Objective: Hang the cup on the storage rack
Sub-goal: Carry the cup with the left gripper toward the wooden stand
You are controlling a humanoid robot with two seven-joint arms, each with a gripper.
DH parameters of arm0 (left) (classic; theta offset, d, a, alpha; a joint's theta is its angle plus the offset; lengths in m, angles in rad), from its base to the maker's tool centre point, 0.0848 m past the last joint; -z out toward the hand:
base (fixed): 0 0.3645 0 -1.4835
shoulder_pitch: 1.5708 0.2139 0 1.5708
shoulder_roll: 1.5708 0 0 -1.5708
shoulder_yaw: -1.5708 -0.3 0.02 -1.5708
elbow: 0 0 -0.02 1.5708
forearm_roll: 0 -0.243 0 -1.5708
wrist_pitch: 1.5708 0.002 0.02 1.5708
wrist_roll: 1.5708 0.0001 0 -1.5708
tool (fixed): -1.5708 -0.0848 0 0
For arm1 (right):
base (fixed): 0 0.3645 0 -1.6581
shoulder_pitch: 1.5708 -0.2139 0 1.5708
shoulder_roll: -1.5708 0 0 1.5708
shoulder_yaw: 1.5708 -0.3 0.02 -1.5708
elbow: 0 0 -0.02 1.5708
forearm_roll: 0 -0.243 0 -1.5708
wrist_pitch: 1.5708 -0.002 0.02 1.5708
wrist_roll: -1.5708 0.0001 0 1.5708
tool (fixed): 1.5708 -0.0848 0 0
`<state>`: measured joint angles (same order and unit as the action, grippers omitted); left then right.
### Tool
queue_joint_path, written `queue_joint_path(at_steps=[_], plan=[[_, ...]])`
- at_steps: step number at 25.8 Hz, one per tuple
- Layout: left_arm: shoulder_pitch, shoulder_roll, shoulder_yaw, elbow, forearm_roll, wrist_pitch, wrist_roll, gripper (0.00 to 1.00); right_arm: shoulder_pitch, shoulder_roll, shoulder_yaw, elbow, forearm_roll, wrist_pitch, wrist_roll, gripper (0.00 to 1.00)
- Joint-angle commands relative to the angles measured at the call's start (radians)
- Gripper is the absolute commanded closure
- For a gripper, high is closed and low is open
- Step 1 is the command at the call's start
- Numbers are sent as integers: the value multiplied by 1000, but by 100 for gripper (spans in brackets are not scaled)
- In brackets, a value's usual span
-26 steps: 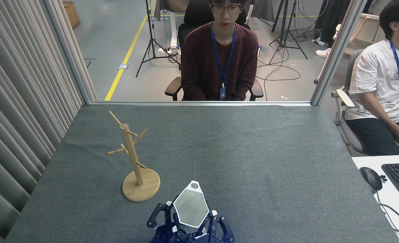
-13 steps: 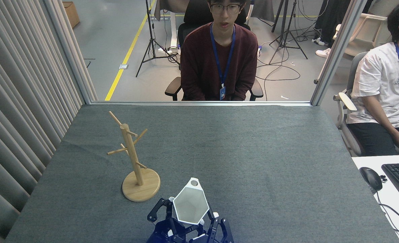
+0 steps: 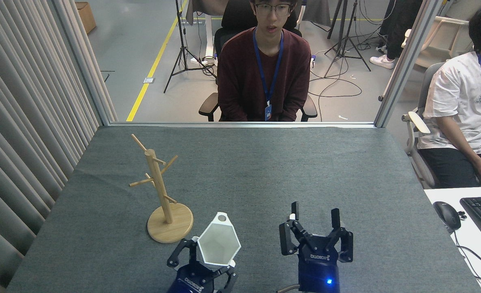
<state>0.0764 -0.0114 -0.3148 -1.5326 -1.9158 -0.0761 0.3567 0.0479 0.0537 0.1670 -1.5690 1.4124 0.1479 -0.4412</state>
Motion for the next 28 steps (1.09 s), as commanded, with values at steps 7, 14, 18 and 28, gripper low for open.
queue_joint_path(at_steps=[7, 14, 18, 28], plan=[[-50, 7, 212, 85, -9, 338, 4, 65, 40, -81, -66, 93, 59, 39, 49, 2], [-89, 64, 215, 106, -51, 556, -4, 68, 27, -84, -67, 93, 60, 47, 49, 2], [-150, 77, 218, 229, -141, 607, 4, 68, 27, -86, -67, 93, 62, 47, 49, 2], [-271, 108, 215, 391, -175, 627, 8, 68, 23, -91, -69, 99, 60, 44, 45, 2]])
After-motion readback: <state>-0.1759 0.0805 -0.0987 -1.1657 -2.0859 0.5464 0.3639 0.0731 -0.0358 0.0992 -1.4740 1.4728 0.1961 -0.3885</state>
